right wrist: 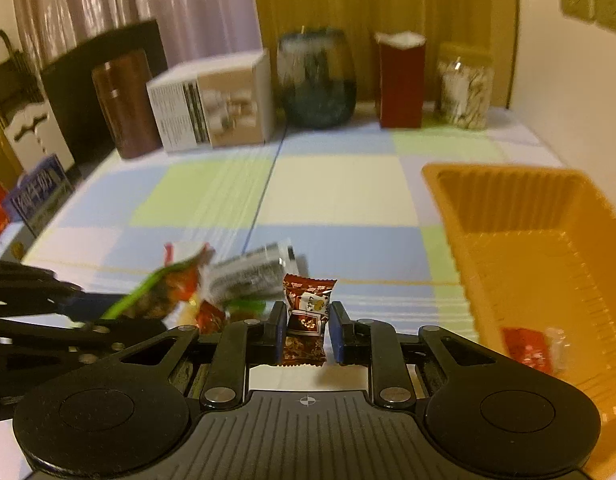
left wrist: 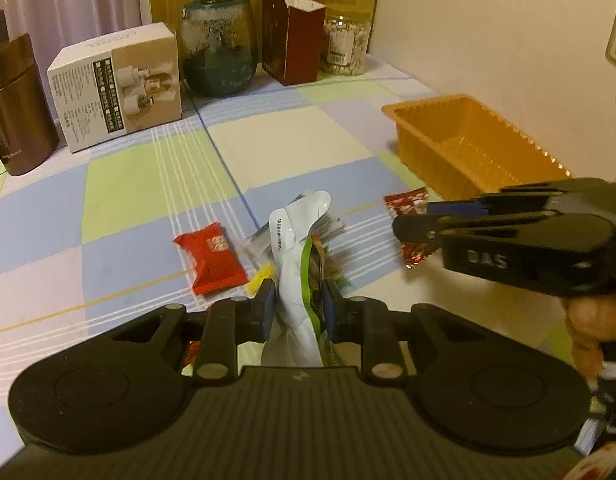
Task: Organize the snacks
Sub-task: 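Grasp the white-and-green packet with the left tool while the right tool grasps a brown-red candy, then carry both snacks over the orange tray and open both tools to release them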
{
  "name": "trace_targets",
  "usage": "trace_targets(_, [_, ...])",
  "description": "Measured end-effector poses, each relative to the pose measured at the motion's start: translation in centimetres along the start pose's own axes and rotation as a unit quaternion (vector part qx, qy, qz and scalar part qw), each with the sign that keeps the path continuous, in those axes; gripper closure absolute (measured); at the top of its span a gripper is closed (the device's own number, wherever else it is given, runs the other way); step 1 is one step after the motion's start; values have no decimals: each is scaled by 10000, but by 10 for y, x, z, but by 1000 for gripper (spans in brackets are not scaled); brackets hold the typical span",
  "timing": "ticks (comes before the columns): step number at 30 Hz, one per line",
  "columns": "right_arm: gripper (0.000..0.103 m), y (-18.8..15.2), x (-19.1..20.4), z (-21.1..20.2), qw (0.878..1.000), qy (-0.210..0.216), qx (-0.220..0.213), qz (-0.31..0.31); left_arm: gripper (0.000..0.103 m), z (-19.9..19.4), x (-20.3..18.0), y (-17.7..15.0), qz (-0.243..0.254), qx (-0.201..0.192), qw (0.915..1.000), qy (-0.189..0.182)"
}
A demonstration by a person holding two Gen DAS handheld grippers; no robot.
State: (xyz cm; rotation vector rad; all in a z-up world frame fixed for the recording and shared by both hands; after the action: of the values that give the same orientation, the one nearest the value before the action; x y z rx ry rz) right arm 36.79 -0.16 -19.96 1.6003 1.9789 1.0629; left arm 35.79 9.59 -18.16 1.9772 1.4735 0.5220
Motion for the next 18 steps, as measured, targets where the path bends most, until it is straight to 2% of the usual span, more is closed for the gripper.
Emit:
trace_targets(5, [80, 9, -10, -34, 9982, -254, -540, 71, 81, -11, -21, 17, 25, -228, 9997, -97])
trace_targets(9, [80, 13, -36, -59, 9941, -554, -869, 347, 81, -16, -44, 31, 94, -376, 9989, -244])
trace_targets(18, [80, 4, -119, -106, 9751, -1591, -1187, 990, 81, -16, -105, 56, 288, -573, 9959, -640])
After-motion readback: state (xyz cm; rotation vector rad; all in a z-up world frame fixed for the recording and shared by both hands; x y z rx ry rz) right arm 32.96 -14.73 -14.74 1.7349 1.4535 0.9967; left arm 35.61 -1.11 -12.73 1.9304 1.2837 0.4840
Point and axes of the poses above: each gripper's, at about its wrist camera, not at the fingertips, and z roughly the way its jaws point, x to its left, y to its top, the point moved 8 cm from there along z, roughly the way its jaws point, and after that the axes turned 2 degrees about z, right-handed, at the moved point
